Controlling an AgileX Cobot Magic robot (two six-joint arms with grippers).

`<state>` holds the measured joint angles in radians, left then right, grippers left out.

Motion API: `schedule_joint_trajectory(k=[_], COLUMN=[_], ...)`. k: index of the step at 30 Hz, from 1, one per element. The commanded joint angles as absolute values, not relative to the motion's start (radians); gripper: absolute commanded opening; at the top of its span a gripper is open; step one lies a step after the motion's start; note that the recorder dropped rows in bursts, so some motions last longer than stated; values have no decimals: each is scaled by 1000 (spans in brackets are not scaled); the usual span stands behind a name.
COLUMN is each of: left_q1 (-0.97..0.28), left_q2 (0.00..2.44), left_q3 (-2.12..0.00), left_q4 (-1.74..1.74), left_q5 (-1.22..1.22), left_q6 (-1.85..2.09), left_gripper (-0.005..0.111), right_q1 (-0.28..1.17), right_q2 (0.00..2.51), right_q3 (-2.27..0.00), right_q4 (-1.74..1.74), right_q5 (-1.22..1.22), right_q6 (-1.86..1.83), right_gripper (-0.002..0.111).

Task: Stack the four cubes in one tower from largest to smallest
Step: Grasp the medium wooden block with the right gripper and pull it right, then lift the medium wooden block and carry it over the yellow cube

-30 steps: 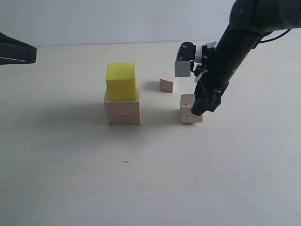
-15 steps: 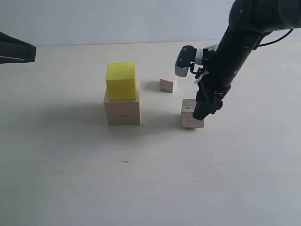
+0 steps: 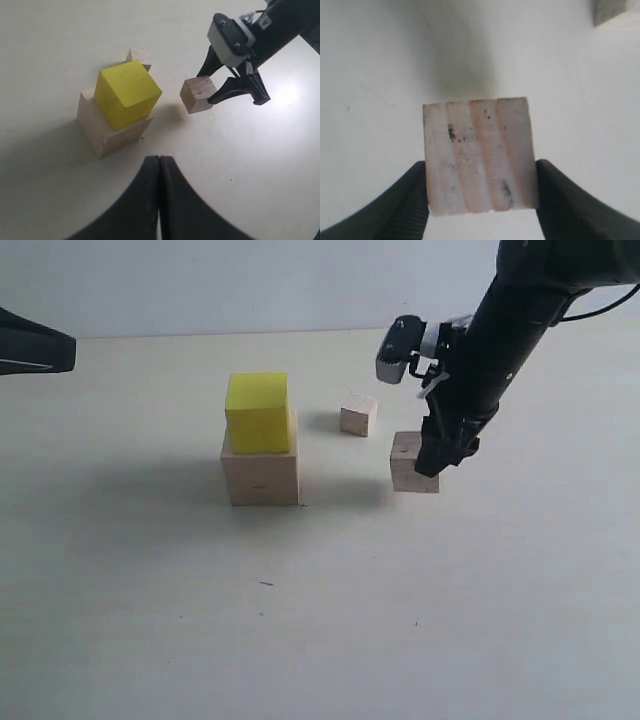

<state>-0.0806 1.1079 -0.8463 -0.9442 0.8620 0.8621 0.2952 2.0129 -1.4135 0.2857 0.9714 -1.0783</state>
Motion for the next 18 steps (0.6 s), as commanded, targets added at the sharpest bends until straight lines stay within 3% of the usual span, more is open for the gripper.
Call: schedule_joint_trajectory(k=[1, 9, 18], left_q1=[-83, -83, -83], left_q2=[1101, 1101, 1101], left_q3=[-842, -842, -842], left_q4=[-950, -965, -983], left_q5=[858, 894, 899], left_q6=[870, 870, 870], left_gripper=[0, 0, 0], right_q1=[291, 298, 453], right_q2=[1913, 1873, 1884], right_q3=[-1448, -1696, -1867], right_q4=[275, 291, 242], right_q5=[963, 1138, 1221], right_q6=[-1035, -798, -775], right_gripper=[0, 0, 0])
